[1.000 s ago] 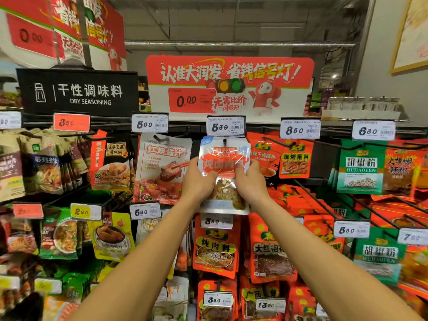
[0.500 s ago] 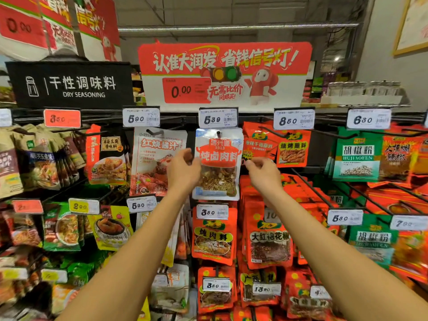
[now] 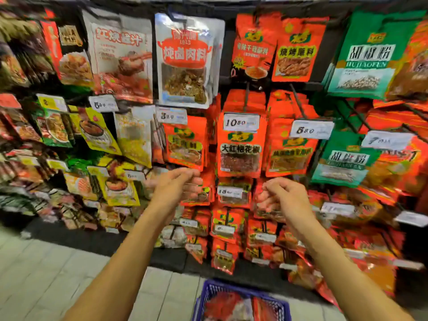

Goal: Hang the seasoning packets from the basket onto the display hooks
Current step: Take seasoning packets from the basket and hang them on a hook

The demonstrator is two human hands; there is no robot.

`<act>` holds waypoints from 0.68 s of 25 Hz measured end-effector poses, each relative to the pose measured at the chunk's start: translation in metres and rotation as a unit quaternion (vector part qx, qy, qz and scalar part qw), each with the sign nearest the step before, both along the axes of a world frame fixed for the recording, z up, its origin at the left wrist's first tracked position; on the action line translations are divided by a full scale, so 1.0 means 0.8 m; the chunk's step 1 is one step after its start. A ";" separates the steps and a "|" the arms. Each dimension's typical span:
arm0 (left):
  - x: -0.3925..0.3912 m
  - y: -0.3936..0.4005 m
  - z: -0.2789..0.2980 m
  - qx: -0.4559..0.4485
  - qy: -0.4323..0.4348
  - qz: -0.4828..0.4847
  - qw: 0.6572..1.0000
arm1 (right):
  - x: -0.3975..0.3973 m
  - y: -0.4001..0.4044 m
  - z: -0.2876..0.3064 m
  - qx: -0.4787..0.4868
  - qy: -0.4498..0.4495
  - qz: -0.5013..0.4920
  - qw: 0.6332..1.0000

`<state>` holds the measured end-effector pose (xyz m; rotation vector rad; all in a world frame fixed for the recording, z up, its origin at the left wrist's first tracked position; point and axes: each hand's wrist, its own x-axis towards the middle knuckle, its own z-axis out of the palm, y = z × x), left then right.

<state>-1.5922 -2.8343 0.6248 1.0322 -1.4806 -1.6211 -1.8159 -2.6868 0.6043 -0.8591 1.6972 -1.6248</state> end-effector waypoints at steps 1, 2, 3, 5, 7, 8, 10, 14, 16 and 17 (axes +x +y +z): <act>-0.005 0.021 -0.034 0.040 -0.017 0.006 0.999 | -0.005 0.018 -0.037 0.036 -0.013 0.003 0.999; -0.008 0.042 -0.069 0.079 -0.035 0.010 0.996 | -0.009 0.036 -0.072 0.074 -0.027 0.002 0.997; -0.011 0.060 -0.104 0.117 -0.055 0.012 0.991 | -0.012 0.052 -0.107 0.109 -0.040 0.001 0.993; -0.012 0.090 -0.176 0.190 -0.100 0.018 0.976 | -0.017 0.080 -0.176 0.170 -0.062 0.002 0.984; -0.007 0.115 -0.240 0.252 -0.137 0.030 0.958 | -0.013 0.102 -0.236 0.224 -0.067 -0.005 0.972; -0.003 0.129 -0.276 0.284 -0.160 0.041 0.944 | -0.007 0.115 -0.274 0.257 -0.064 -0.004 0.964; 0.006 0.154 -0.348 0.342 -0.200 0.064 0.916 | 0.011 0.138 -0.352 0.325 -0.049 0.000 0.944; 0.025 0.185 -0.499 0.427 -0.225 0.098 0.871 | 0.050 0.163 -0.517 0.429 0.043 0.061 0.900; 0.032 0.190 -0.574 0.461 -0.240 0.104 0.848 | 0.060 0.162 -0.603 0.463 0.101 0.103 0.875; 0.036 0.193 -0.617 0.476 -0.252 0.107 0.836 | 0.065 0.161 -0.652 0.477 0.126 0.124 0.861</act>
